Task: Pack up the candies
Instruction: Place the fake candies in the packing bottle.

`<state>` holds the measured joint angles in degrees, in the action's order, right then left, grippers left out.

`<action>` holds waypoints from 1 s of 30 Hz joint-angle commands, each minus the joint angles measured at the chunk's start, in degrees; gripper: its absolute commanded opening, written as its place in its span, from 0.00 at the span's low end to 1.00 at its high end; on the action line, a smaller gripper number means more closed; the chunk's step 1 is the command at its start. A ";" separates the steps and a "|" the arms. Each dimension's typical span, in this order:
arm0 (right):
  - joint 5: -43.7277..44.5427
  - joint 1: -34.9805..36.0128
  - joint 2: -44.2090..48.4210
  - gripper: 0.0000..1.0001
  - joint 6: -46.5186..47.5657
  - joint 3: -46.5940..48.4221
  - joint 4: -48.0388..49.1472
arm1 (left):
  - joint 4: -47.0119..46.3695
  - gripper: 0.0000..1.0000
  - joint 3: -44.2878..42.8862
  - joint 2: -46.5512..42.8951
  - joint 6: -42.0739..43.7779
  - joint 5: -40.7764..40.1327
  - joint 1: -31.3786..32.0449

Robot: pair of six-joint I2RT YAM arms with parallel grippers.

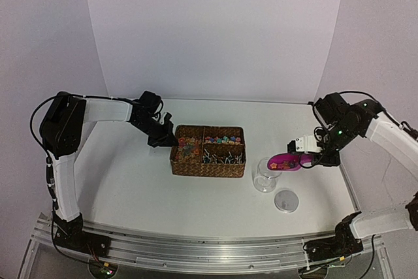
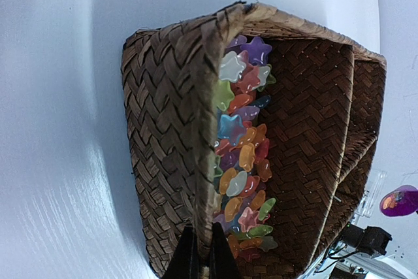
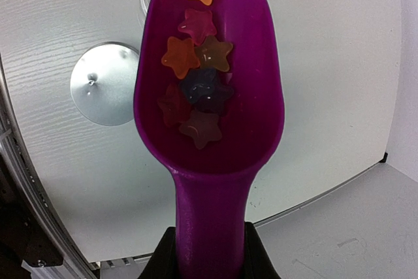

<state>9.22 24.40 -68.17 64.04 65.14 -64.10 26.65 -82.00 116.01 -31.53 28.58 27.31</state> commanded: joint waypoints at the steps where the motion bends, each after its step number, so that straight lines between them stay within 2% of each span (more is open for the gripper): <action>1: 1.27 -0.32 -0.53 0.00 2.78 2.38 -2.44 | 1.77 0.00 1.41 -0.31 2.81 -0.86 -0.40; 30: 10.66 4.47 -7.40 0.00 8.81 8.58 -3.66 | 1.82 0.00 0.85 0.88 2.17 -0.40 -0.59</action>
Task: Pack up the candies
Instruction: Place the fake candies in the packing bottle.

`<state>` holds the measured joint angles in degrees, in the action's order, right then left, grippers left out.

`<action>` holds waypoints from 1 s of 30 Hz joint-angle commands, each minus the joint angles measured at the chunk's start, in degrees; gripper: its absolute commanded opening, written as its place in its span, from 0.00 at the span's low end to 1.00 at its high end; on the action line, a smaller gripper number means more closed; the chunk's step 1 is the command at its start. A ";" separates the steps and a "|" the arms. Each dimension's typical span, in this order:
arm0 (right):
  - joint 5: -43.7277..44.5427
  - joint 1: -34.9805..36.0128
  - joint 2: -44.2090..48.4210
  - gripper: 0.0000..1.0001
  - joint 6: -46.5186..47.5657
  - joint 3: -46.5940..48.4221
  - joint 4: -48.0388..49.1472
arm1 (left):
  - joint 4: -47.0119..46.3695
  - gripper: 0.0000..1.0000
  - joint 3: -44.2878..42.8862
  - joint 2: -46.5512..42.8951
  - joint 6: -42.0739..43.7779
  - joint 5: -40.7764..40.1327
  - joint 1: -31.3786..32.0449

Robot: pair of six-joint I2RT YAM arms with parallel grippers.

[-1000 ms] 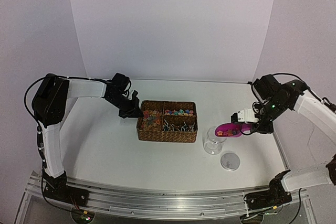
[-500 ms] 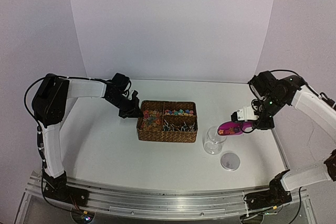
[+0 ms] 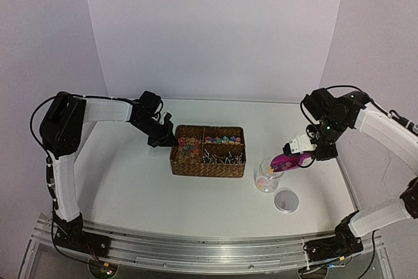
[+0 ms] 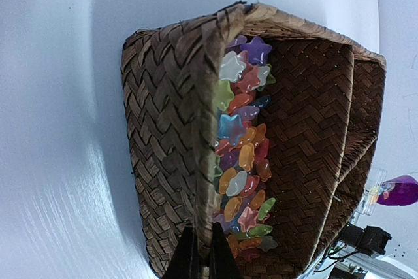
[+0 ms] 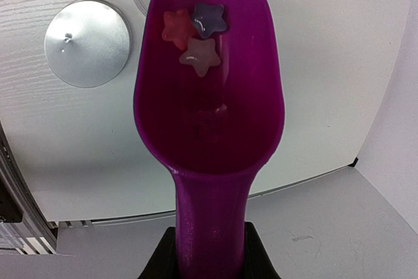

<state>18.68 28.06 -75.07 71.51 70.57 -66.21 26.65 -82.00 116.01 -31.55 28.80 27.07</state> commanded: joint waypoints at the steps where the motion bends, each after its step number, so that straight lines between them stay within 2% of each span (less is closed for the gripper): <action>1: 1.43 1.00 -0.65 0.00 1.55 3.33 -1.66 | 1.82 0.00 0.83 0.82 2.20 -0.64 -0.35; 19: 6.40 3.00 -1.85 0.00 3.30 5.25 -1.51 | 1.86 0.00 1.05 0.62 2.11 -0.78 -0.53; 27: 5.70 2.97 -0.85 0.00 0.72 14.90 2.00 | 1.65 0.00 1.14 0.54 2.11 -0.58 -0.53; 30: 6.56 3.62 -3.09 0.00 0.87 19.35 5.61 | 1.65 0.00 1.26 0.47 2.02 -0.58 -0.53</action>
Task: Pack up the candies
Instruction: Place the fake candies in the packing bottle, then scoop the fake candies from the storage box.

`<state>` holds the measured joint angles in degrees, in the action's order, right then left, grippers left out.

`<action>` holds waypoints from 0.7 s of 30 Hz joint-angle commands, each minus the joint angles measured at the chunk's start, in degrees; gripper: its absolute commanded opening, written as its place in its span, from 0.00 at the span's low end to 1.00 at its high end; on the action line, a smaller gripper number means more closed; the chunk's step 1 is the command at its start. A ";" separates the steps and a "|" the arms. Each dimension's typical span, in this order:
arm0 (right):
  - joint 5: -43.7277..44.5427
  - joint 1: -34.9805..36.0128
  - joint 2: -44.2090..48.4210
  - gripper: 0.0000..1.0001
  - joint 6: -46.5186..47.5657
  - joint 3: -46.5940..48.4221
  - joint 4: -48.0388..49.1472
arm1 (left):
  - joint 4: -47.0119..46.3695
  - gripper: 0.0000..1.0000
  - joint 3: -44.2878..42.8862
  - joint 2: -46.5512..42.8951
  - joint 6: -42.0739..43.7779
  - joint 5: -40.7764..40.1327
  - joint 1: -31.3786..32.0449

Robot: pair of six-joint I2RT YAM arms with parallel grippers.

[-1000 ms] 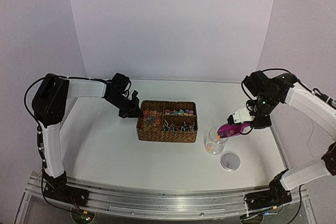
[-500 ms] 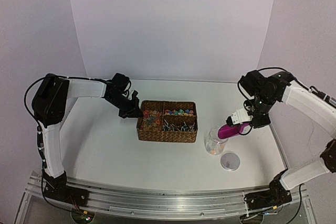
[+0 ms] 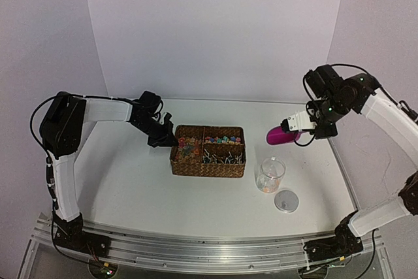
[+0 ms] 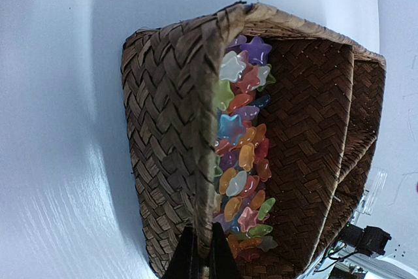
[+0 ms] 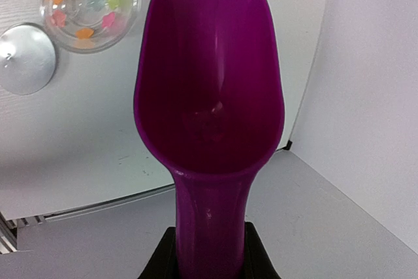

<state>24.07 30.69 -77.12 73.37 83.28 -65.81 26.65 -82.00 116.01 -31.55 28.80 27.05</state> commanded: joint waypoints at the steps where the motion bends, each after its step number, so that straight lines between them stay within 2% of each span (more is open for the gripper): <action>1: 2.15 1.92 -2.53 0.00 -1.16 7.89 7.05 | 1.66 0.00 1.30 0.46 1.91 -0.58 -0.50; 6: 9.26 9.19 -16.42 0.00 1.51 16.03 15.28 | 1.29 0.00 1.89 0.02 1.25 -0.43 -0.51; 13: 15.96 15.03 -35.01 0.00 5.14 27.88 29.44 | 1.04 0.00 2.30 -0.01 0.80 -0.48 -0.42; 17: 19.41 18.02 -45.04 0.00 6.95 36.11 31.56 | 1.29 0.00 2.14 0.15 0.68 -0.51 -0.42; 21: 21.14 19.75 -51.23 0.00 9.58 41.13 32.74 | 1.52 0.00 1.72 0.42 0.44 -0.46 -0.36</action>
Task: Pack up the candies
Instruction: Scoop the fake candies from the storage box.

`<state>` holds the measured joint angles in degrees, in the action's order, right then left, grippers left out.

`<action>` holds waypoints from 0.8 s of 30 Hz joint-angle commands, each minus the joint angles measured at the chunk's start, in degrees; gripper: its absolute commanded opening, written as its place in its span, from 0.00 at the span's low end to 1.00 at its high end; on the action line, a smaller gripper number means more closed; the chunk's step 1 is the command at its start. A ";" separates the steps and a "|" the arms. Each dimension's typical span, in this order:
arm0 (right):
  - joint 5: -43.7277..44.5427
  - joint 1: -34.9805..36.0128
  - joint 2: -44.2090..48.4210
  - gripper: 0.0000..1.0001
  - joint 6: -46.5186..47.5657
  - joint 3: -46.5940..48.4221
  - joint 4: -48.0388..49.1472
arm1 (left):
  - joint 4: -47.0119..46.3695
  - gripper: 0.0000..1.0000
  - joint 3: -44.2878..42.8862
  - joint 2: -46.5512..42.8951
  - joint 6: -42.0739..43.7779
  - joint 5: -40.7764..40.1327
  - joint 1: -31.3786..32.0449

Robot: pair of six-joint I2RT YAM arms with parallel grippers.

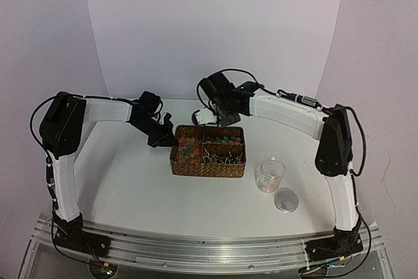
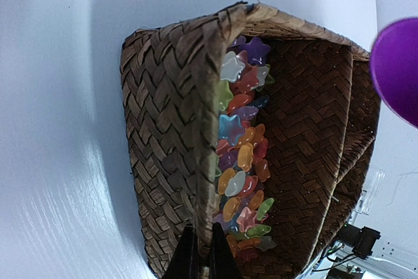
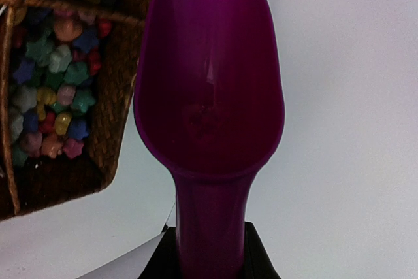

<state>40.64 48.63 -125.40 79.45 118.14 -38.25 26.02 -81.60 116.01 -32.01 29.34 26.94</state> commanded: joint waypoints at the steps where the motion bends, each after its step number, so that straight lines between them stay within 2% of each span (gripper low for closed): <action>1: 4.81 2.23 -3.98 0.00 4.47 6.89 5.55 | 2.21 0.00 1.19 0.50 0.79 -1.02 -0.18; 14: 6.80 4.93 -7.50 0.00 10.44 0.50 6.79 | 8.97 0.04 -3.24 -0.34 -0.38 -8.16 0.93; 18: 4.73 5.39 -8.19 0.00 11.97 -2.15 6.87 | 9.95 0.12 -4.31 -0.67 -1.02 -8.32 1.01; 24: 1.60 6.59 -10.06 0.00 12.82 -2.08 6.53 | 11.50 0.17 -6.55 -0.96 0.12 -10.04 0.93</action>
<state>44.01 54.50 -133.45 90.29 117.04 -29.92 32.74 -84.96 116.01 -32.88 23.20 28.23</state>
